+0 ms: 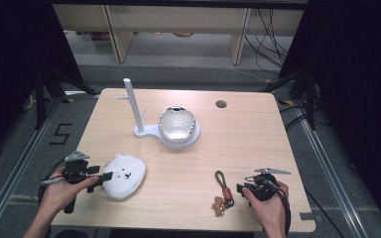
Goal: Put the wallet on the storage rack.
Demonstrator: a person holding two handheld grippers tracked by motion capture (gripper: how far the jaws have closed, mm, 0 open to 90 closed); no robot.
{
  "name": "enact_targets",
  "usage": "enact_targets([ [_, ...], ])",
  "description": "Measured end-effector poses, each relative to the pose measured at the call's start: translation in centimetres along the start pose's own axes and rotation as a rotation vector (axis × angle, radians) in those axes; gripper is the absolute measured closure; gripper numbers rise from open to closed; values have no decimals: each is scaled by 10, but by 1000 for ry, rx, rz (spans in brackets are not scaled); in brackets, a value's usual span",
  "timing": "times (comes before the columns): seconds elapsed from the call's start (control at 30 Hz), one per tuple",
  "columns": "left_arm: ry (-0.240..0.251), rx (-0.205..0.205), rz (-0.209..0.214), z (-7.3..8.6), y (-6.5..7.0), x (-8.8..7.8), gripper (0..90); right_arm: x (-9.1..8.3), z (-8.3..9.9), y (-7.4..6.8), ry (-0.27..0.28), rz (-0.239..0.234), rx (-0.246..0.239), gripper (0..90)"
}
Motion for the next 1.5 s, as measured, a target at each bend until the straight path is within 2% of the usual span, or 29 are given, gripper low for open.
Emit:
enact_targets([
  [0.03, -17, 4, 6, -1, -1, 1, 358, 0, 0, -1, -3, 4, 26, 642],
  [0.07, -29, -19, 2, -3, -1, 4, 364, -3, 0, -1, 9, -16, 3, 639],
  [0.13, -84, -7, 10, -4, -3, 4, 368, -4, -2, -1, 22, -40, -16, 635],
  [0.17, -101, -11, 5, -5, -5, 4, 371, -5, -1, 4, 15, -5, -48, 631],
  [0.2, -114, -13, 2, -7, -6, 4, 373, -6, 0, 2, -4, -23, -14, 628],
  [0.23, -126, -14, -8, -9, -8, 5, 373, -7, -1, 0, 7, -27, 7, 626],
  [0.27, -145, -12, -6, -10, -8, 7, 374, -7, 0, 2, -15, -16, 1, 625],
  [0.33, -187, -19, 1, -10, -8, 11, 375, -7, -1, 3, -4, -20, -25, 618],
  [0.4, -225, -11, -1, -9, -8, 17, 377, -8, 0, 0, -19, -26, 6, 611],
  [0.43, -234, -7, -4, -9, -7, 20, 379, -6, -1, 4, 1, -20, -49, 608],
  [0.5, -253, -5, 13, -7, -5, 25, 389, -6, -1, 2, -1, -34, -48, 607],
  [0.53, -256, -1, 4, -7, -5, 27, 398, -6, 0, 2, 0, -36, -45, 606],
  [0.63, -265, -29, 11, -5, -2, 31, 440, -6, 0, 0, -5, -37, -21, 605],
  [0.67, -267, -19, 11, -4, -3, 32, 455, -6, 0, 0, -10, -26, -13, 604],
  [0.7, -265, -13, 14, -4, -3, 32, 465, -7, 2, -4, -23, -42, 24, 603],
  [0.73, -266, -15, 3, -3, -2, 32, 478, -7, 0, -1, -6, -30, -11, 603],
  [0.8, -262, -9, -10, -3, -2, 33, 504, -7, 1, -1, -4, -39, -19, 602],
  [0.87, -248, -31, -10, -2, 1, 34, 547, -6, 1, -1, -6, -40, -16, 601],
  [0.97, -224, -23, -7, -1, 3, 33, 627, -4, 2, 0, -7, -39, -19, 599],
  [1.0, -212, -4, -9, -1, 3, 33, 659, -4, 2, 0, -5, -37, -18, 599],
  [1.03, -204, 6, -8, -1, 3, 32, 689, -3, 2, 1, 4, -42, -48, 599],
  [1.13, -187, 32, -6, -1, 5, 31, 771, -4, 2, 1, 2, -23, -43, 599],
  [1.27, -166, 63, -4, -1, 8, 29, 799, -4, 2, 1, 3, -32, -56, 599],
  [1.33, -135, 73, 6, -2, 10, 26, 803, -5, 2, 1, 3, -24, -48, 598],
  [1.37, -122, 90, 4, -3, 10, 24, 804, -7, 2, -2, -2, -39, -29, 598],
  [1.4, -125, 113, 11, -3, 11, 21, 804, -6, 1, -1, -2, -32, -41, 598],
  [1.43, -98, 125, 11, -5, 13, 19, 805, -7, 1, -5, -1, -50, -18, 598],
  [1.47, -77, 141, 9, -7, 15, 16, 805, -8, -1, -4, 16, -58, -49, 598],
  [1.5, -87, 170, 13, -7, 17, 11, 805, -10, -2, -8, 15, -105, -49, 598],
])
Point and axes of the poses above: each handheld gripper's, and its own axes: x roughly forward along the jaws, z roughly out of its underside, y roughly to its right, the point moved 8 cm from there along x, roughly forward along the jaws, and after that the axes turned 8 degrees about -y, right-handed, at the moved point
